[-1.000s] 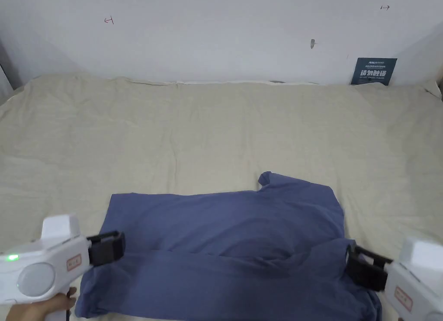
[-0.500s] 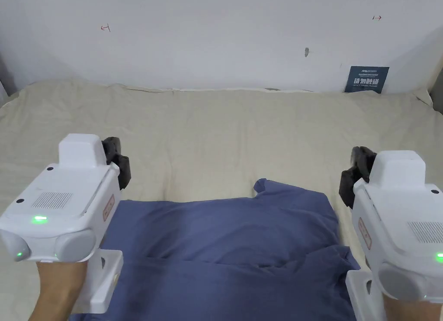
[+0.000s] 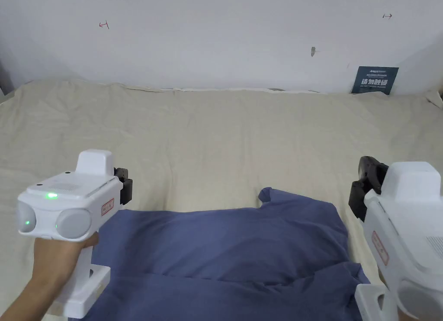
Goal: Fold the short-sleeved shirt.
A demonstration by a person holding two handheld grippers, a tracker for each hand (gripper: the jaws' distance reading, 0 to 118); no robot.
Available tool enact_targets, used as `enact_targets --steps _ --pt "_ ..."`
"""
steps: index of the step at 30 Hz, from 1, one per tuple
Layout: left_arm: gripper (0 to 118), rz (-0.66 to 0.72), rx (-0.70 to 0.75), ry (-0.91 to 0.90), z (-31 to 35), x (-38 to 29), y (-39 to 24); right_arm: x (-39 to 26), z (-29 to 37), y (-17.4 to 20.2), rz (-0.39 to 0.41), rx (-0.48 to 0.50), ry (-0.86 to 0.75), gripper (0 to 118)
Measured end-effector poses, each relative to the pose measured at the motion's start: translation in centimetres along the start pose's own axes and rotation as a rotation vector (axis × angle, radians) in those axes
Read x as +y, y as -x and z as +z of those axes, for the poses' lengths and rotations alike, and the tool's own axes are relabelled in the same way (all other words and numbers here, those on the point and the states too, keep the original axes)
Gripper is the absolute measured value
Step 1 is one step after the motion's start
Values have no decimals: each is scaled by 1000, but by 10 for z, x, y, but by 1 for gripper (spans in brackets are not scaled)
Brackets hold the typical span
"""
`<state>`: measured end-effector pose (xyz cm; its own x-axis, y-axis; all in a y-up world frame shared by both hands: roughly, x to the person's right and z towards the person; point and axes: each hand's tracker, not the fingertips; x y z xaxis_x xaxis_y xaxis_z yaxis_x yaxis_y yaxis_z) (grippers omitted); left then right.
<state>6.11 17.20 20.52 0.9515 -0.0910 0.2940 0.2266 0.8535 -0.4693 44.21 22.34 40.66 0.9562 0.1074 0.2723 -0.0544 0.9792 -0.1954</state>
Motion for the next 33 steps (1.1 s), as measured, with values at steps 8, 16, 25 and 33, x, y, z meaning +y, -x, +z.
enact_targets --steps 8,16,25,33 --pt "27 159 -79 270 -106 -6 54 -11 -40 -6 11 -14 63 1" --pt "102 213 55 391 -181 -45 81 -36 -85 -10 1 -18 169 2" --pt "17 177 80 462 -200 -81 68 -68 -125 -30 -46 -8 331 2" --pt "3 206 28 282 -156 -55 59 -101 -211 -59 -145 2 581 72"
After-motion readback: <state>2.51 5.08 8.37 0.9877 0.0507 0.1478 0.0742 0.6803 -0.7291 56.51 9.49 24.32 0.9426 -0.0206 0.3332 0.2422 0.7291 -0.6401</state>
